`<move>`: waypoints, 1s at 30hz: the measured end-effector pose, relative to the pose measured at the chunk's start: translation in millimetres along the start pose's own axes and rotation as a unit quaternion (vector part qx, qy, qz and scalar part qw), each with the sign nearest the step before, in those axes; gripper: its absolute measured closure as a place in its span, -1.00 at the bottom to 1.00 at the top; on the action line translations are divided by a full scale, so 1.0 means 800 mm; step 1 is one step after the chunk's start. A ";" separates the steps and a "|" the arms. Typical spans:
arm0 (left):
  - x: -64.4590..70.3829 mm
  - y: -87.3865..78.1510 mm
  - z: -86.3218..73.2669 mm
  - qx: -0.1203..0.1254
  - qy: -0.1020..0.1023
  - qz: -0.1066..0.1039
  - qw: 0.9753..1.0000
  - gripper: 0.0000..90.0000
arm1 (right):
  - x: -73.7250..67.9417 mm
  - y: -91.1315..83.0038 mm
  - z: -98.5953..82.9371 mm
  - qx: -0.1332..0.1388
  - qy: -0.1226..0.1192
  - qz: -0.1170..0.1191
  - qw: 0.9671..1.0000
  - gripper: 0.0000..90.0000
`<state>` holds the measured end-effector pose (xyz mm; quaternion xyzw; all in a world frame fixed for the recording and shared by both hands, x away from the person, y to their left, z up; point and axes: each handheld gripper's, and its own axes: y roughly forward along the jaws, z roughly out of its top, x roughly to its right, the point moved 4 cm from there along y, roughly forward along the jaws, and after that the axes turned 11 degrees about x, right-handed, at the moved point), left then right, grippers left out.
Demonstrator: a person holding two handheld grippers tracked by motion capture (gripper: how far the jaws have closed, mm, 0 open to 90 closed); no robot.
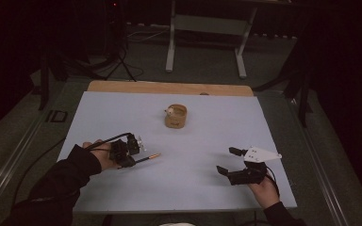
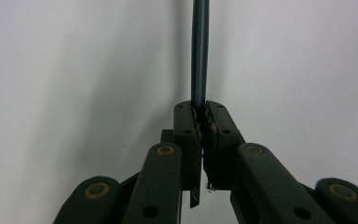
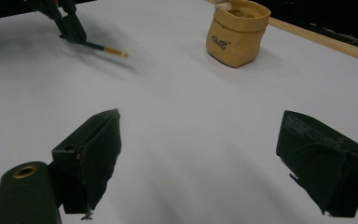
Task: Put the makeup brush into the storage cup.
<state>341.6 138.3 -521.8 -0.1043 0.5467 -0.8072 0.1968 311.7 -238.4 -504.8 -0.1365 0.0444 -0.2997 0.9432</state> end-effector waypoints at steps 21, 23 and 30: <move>0.012 -0.039 0.015 0.093 -0.045 0.002 0.995 0.90 | 0.001 0.000 0.001 0.002 0.000 -0.003 1.000 -0.70; 0.013 -0.042 0.016 0.107 -0.048 0.003 0.993 0.90 | 0.001 -0.001 0.002 0.004 -0.003 -0.007 1.000 -0.70; 0.018 -0.054 0.021 0.182 -0.082 -0.007 0.980 0.89 | 0.004 -0.003 0.003 0.009 0.006 -0.010 1.000 -0.66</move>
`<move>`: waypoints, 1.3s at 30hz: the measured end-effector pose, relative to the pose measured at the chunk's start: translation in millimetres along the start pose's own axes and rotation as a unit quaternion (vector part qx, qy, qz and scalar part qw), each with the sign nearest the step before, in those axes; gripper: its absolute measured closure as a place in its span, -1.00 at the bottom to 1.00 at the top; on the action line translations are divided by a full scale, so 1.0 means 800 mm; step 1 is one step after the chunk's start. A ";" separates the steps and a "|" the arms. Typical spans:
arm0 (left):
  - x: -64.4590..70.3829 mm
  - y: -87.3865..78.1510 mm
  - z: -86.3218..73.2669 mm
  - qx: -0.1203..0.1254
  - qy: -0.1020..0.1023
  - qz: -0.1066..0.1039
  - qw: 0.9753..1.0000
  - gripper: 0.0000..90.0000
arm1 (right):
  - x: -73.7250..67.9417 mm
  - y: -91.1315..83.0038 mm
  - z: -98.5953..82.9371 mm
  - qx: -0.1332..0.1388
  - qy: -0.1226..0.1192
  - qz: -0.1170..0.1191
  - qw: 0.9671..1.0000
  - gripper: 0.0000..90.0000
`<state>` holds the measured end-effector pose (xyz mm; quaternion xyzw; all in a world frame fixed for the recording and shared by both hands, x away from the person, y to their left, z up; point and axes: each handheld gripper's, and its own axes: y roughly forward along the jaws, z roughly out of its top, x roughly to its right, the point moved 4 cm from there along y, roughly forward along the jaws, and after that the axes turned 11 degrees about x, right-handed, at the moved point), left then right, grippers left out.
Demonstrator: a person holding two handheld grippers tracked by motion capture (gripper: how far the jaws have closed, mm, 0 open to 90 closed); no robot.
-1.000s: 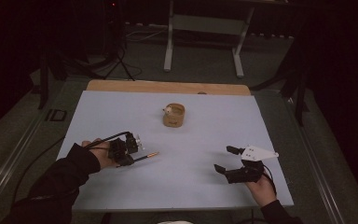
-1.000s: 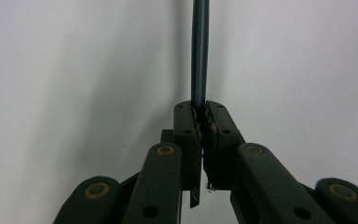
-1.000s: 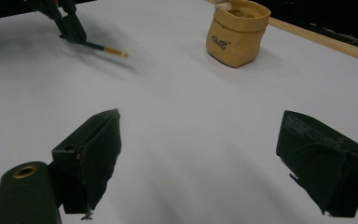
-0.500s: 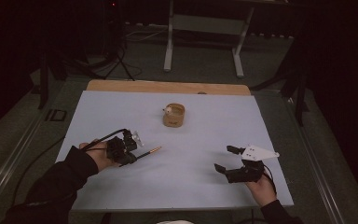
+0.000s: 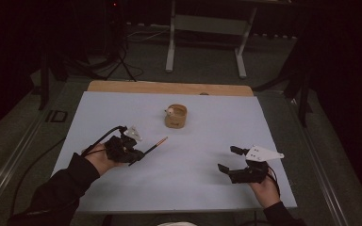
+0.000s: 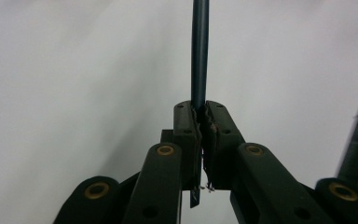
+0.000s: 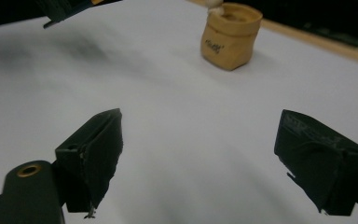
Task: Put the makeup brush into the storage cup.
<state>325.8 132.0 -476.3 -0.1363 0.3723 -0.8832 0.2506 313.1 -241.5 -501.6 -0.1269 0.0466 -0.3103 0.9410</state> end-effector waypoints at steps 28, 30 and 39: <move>0.035 0.013 0.000 0.186 -0.115 -0.001 0.976 0.89 | 0.003 -0.003 0.002 -0.010 0.026 -0.024 0.999 -0.63; 0.038 0.014 0.002 0.196 -0.108 0.009 0.975 0.89 | 0.002 -0.002 0.003 -0.007 0.025 -0.023 0.999 -0.63; 0.040 0.018 0.000 0.238 -0.103 0.023 0.966 0.89 | 0.002 -0.004 0.005 0.002 0.028 -0.022 0.999 -0.66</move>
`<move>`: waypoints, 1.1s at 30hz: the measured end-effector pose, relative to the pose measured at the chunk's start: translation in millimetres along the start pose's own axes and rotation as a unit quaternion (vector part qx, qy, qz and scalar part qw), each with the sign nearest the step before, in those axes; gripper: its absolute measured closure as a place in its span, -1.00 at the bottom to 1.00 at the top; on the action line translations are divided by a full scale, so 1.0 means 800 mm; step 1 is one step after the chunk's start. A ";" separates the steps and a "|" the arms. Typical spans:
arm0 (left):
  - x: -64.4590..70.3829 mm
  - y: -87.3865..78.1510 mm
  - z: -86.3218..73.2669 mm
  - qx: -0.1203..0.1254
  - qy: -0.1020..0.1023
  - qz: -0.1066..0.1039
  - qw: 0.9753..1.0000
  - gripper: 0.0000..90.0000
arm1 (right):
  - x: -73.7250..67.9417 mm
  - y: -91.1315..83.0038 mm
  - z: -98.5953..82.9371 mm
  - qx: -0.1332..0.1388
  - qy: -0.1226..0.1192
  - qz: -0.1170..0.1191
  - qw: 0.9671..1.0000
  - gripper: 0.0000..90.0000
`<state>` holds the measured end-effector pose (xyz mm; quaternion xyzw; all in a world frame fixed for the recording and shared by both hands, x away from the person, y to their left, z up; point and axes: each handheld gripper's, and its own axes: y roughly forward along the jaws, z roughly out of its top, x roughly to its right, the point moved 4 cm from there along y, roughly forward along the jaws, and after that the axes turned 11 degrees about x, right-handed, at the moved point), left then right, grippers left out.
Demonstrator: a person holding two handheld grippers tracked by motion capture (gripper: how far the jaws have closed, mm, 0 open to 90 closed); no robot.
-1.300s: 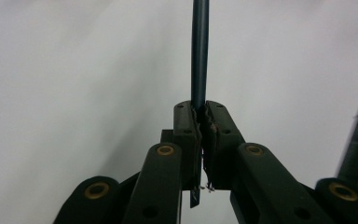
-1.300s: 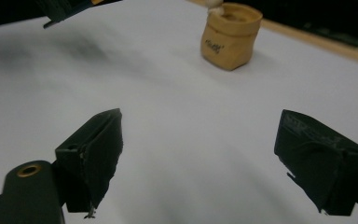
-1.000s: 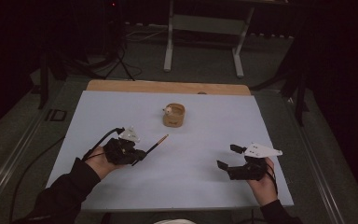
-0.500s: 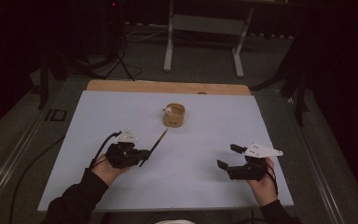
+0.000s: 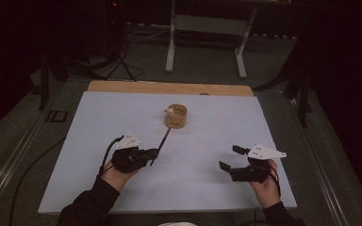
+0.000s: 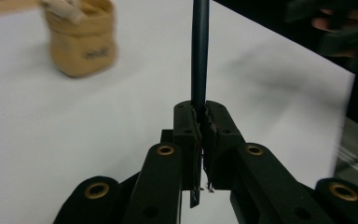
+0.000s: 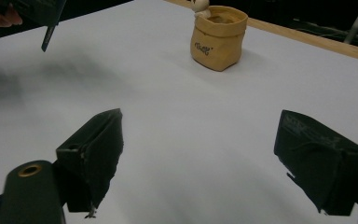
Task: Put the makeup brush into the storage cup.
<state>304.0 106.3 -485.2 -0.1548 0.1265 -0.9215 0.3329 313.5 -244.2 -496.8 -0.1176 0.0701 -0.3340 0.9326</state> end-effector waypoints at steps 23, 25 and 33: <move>-0.038 -0.001 -0.022 0.029 -0.025 0.044 0.998 0.89 | -0.028 -0.006 0.032 0.003 -0.040 -0.001 0.999 -0.72; -0.036 -0.001 -0.021 0.027 -0.021 0.043 0.998 0.89 | -0.034 -0.006 0.039 0.001 -0.045 -0.002 0.999 -0.72; -0.027 0.002 -0.021 0.023 -0.002 0.036 0.999 0.89 | -0.046 0.000 0.073 -0.006 -0.056 -0.006 0.998 -0.70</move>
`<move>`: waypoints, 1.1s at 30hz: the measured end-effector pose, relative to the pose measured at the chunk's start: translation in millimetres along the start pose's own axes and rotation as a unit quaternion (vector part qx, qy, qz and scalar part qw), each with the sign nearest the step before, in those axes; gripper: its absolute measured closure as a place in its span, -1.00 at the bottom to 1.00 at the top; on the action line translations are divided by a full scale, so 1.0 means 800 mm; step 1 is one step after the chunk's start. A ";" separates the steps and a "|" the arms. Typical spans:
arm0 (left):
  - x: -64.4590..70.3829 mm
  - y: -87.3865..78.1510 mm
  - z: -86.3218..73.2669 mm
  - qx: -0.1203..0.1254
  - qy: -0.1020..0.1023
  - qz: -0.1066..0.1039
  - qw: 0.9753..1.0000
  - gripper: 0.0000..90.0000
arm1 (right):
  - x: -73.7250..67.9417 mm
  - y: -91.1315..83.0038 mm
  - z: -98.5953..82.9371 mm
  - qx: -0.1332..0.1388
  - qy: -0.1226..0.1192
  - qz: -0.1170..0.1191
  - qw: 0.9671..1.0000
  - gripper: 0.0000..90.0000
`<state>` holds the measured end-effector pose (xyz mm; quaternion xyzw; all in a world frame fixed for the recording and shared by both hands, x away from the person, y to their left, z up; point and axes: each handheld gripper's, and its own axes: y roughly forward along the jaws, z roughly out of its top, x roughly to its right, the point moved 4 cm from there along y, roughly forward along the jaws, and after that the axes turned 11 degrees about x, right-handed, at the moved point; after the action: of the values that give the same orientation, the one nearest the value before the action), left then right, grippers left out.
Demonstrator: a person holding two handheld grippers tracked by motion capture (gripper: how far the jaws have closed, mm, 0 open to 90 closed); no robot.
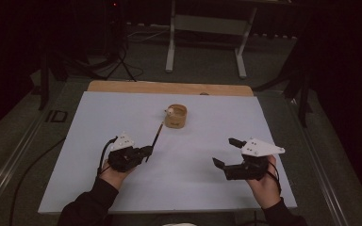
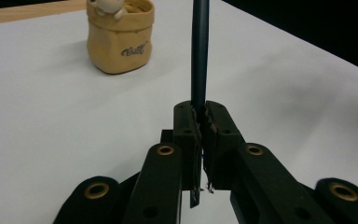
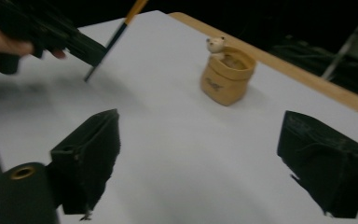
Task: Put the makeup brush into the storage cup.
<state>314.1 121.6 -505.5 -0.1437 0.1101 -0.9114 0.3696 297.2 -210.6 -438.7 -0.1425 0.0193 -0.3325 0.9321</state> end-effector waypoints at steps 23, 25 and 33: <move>0.003 0.000 -0.001 0.002 -0.010 -0.005 1.000 0.89 | -0.017 0.060 0.075 0.015 -0.016 0.010 1.000 -0.77; 0.004 0.000 -0.002 -0.001 -0.013 -0.008 1.000 0.89 | -0.018 0.066 0.078 0.013 -0.003 0.011 1.000 -0.77; 0.004 -0.001 -0.001 0.004 -0.014 -0.008 1.000 0.89 | -0.023 0.091 0.085 0.010 0.021 0.000 1.000 -0.79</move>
<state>311.5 120.0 -505.5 -0.1558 0.0999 -0.9127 0.3645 336.3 -128.3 -394.8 -0.1261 0.0359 -0.3360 0.9327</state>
